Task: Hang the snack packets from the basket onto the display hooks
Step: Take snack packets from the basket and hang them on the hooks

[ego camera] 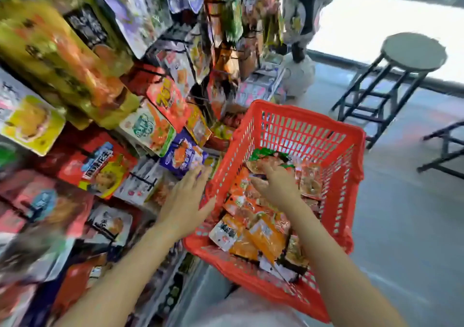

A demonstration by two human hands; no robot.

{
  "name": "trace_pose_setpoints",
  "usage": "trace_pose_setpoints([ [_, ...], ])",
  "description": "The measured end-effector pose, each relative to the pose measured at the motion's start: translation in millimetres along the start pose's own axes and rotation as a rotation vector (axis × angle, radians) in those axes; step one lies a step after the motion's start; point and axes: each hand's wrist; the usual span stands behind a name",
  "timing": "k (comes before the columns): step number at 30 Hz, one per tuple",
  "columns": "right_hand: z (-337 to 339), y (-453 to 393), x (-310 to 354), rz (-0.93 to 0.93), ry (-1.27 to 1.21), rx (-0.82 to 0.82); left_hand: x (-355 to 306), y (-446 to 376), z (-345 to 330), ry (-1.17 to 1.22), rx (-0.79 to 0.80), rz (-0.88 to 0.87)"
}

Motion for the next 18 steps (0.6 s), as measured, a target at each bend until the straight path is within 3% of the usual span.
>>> trace_pose_setpoints([
  [5, -37.4, 0.0, -8.0, -0.096, -0.04, 0.378, 3.1, 6.0, -35.6, 0.057, 0.052, 0.035],
  [7, -47.0, 2.4, -3.7, -0.09, -0.058, 0.447, 2.7, 12.9, -39.7, 0.094, 0.032, 0.052],
  [12, -65.1, 6.6, 1.1, -0.043, 0.056, 0.422, 3.3, 21.8, -43.6, 0.119, -0.002, 0.087],
  [14, -61.1, 5.0, -1.6, -0.078, -0.016, 0.427, 4.0, 21.1, -43.7, 0.121, -0.012, 0.089],
  [18, -47.9, 2.2, -12.9, -0.131, -0.094, 0.236, 3.9, 19.9, -44.3, 0.138, -0.018, 0.097],
])
Point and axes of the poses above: each hand's wrist, its own y-axis away from the middle knuckle, its own z-axis out of the back of the hand, x = y × z, and after that the axes turned 3 degrees about y, right-handed
